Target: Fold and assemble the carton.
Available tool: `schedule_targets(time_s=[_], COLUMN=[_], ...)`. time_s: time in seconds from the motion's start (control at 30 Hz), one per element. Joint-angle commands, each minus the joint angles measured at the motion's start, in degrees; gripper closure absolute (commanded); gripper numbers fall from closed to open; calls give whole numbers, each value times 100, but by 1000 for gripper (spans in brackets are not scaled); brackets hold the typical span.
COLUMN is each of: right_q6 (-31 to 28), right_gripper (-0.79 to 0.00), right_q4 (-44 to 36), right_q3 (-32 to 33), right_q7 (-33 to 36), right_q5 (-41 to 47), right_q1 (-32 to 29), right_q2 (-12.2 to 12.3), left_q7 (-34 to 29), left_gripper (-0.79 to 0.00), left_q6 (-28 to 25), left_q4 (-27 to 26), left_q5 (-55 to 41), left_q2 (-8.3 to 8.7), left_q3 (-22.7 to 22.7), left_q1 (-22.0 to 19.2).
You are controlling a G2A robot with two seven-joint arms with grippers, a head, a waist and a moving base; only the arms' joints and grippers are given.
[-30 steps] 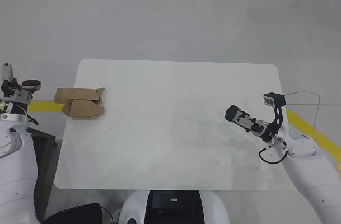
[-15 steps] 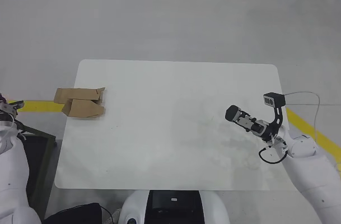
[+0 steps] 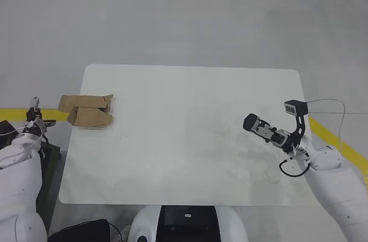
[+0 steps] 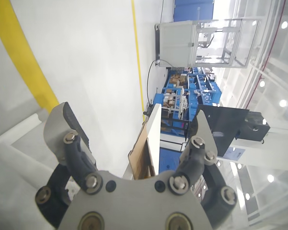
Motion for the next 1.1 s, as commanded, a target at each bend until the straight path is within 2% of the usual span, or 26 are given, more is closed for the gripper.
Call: schedule_targets(time_s=[0.0, 0.27, 0.5, 0.53, 0.57, 0.6, 0.63, 1.07], right_q6=[0, 0, 0, 0, 0, 0, 0, 0], right_gripper=[-785, -785, -785, -785, -785, -785, -785, -785], right_q4=[0, 0, 0, 0, 0, 0, 0, 0], right_q3=[0, 0, 0, 0, 0, 0, 0, 0], right_q7=[0, 0, 0, 0, 0, 0, 0, 0], right_q5=[0, 0, 0, 0, 0, 0, 0, 0], right_q1=[0, 0, 0, 0, 0, 0, 0, 0], right_q2=[0, 0, 0, 0, 0, 0, 0, 0], left_q7=[-94, -460, -561, -572, -581, -610, -636, -822], left_gripper=[-785, -785, -779, -606, -339, -111, 0, 0], left_q6=[-52, -197, -312, -311, -312, -302, -307, -389], left_q4=[85, 301, 393, 405, 417, 432, 436, 382], left_q5=[59, 123, 167, 173, 173, 156, 149, 17], left_q2=[-29, -143, -162, -161, -160, -159, -157, -70], left_q3=[116, 466, 604, 618, 628, 634, 641, 624], left_q1=[-55, -299, -393, -404, -413, -425, -436, -528])
